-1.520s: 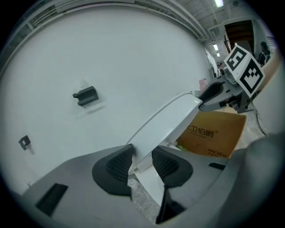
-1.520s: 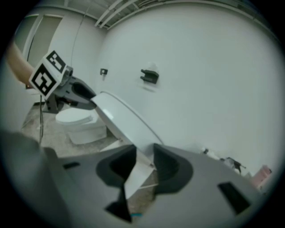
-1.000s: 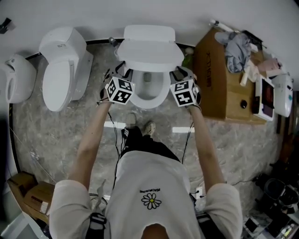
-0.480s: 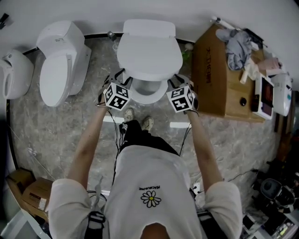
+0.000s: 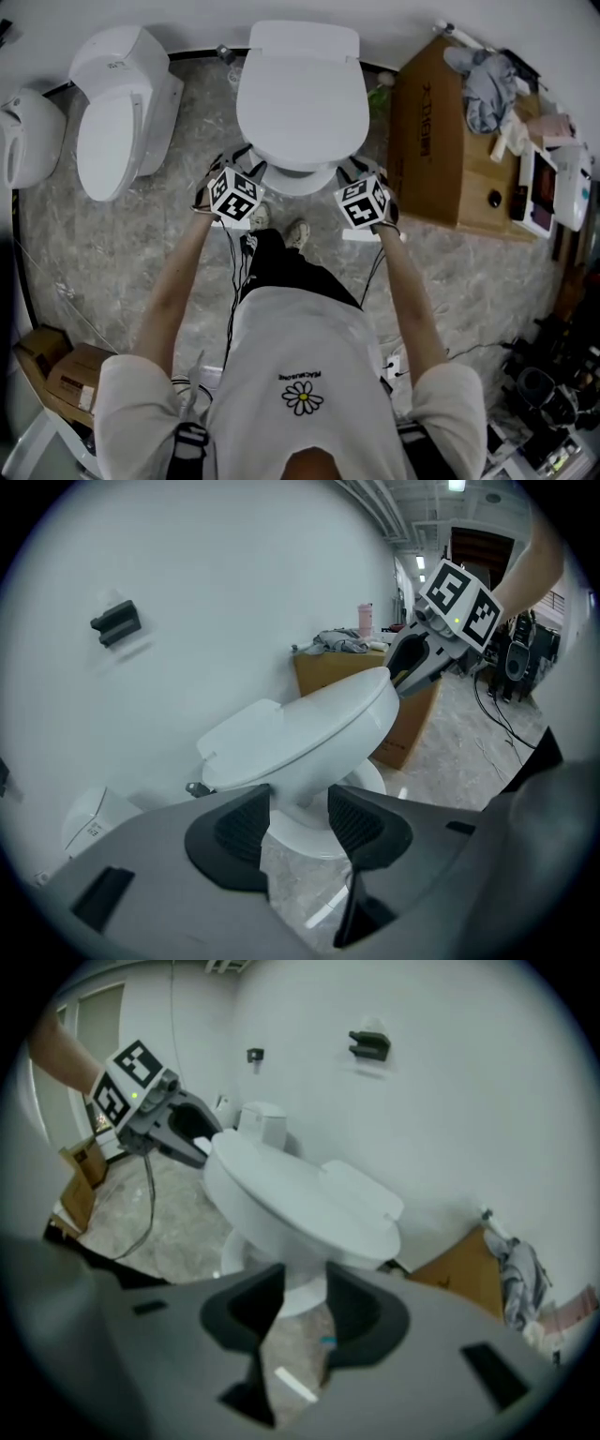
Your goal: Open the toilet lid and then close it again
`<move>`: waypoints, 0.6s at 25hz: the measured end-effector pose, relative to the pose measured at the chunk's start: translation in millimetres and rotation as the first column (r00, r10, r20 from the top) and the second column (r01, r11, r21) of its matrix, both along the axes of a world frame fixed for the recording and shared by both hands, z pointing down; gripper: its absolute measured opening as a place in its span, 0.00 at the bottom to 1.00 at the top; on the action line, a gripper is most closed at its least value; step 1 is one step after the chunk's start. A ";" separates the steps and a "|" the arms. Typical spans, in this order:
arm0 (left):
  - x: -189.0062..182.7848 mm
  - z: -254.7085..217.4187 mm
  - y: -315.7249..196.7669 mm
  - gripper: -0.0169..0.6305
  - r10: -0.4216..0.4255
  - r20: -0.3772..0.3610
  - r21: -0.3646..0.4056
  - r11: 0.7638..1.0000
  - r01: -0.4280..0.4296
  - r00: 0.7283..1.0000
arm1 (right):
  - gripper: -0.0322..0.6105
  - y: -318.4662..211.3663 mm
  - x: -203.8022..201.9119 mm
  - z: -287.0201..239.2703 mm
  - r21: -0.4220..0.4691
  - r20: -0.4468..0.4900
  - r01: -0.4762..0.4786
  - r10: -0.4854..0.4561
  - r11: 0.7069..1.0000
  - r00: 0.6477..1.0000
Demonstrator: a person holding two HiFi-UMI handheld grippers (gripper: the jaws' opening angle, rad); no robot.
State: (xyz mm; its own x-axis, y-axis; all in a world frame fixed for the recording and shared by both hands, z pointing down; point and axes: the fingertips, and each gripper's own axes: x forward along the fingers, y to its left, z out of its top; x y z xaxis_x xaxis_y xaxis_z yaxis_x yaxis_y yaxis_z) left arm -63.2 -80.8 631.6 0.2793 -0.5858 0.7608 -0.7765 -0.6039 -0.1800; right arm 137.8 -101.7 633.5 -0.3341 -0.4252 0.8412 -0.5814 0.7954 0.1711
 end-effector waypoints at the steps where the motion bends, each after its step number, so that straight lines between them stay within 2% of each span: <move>1: 0.1 4.8 2.9 0.36 0.003 0.002 -0.011 1.000 -0.003 1.000 | 0.29 2.6 0.1 4.8 -0.010 0.001 0.004 -0.004 1.000 1.000; 10: 2.3 48.0 31.0 0.36 0.031 0.017 -0.116 0.993 -0.029 0.999 | 0.28 27.4 2.7 48.0 -0.107 0.002 0.015 -0.015 0.994 1.000; 15: 2.6 70.2 41.5 0.36 0.012 -0.007 -0.176 0.984 -0.013 1.000 | 0.27 36.3 3.4 69.6 -0.153 0.014 0.000 0.003 0.988 1.000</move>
